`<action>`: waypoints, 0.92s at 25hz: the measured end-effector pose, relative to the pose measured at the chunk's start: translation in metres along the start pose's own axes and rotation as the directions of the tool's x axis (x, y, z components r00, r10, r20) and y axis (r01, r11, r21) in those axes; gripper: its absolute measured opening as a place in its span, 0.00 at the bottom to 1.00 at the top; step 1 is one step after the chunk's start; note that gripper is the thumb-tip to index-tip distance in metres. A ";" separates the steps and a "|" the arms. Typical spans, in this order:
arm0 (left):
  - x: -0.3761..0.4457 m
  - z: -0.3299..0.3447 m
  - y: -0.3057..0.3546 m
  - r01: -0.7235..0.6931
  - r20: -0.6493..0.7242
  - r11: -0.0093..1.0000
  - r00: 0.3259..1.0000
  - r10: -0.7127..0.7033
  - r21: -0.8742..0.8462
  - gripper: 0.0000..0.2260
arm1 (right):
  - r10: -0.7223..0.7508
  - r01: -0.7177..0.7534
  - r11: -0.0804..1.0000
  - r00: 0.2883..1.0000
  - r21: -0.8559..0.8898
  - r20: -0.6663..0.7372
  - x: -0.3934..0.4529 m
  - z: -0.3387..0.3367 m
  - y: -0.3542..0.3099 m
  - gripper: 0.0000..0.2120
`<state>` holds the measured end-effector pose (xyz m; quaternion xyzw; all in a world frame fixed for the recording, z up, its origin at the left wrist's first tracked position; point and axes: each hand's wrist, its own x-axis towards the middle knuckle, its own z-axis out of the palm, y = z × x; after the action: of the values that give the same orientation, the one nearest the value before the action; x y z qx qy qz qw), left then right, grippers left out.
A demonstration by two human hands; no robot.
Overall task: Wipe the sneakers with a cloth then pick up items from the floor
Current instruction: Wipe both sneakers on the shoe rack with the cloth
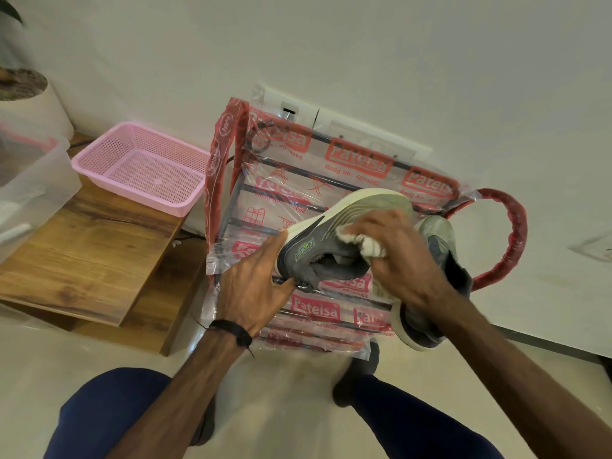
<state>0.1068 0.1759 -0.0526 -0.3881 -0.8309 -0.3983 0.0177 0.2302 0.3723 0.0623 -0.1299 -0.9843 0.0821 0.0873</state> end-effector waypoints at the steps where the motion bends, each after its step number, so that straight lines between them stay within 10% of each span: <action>1: 0.000 0.001 0.000 -0.003 -0.006 1.000 1.000 0.003 0.008 0.38 | 0.121 -0.121 0.993 0.988 -0.003 -0.100 0.001 0.000 0.004 0.23; 7: 0.000 0.000 -0.001 -0.012 -0.014 1.000 1.000 0.012 -0.001 0.36 | 0.222 -0.229 0.967 0.972 -0.113 -0.073 0.003 0.035 -0.038 0.21; 12: 0.002 -0.003 -0.002 -0.003 -0.021 0.999 1.000 0.003 -0.031 0.35 | 0.003 0.002 0.999 0.995 -0.052 0.095 -0.010 0.023 -0.050 0.21; 17: 0.001 0.002 -0.002 -0.003 -0.021 1.000 1.000 0.003 -0.011 0.37 | 0.310 -0.327 0.945 0.919 -0.031 -0.243 0.001 0.010 -0.004 0.21; 23: 0.001 0.001 -0.002 0.000 -0.027 1.000 1.000 -0.001 -0.023 0.36 | 0.262 -0.270 0.961 0.959 -0.065 -0.107 0.003 0.047 -0.047 0.21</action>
<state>0.1052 0.1763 -0.0542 -0.3826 -0.8261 -0.4129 0.0247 0.2067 0.3214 0.0258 -0.2682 -0.9549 0.0476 0.1181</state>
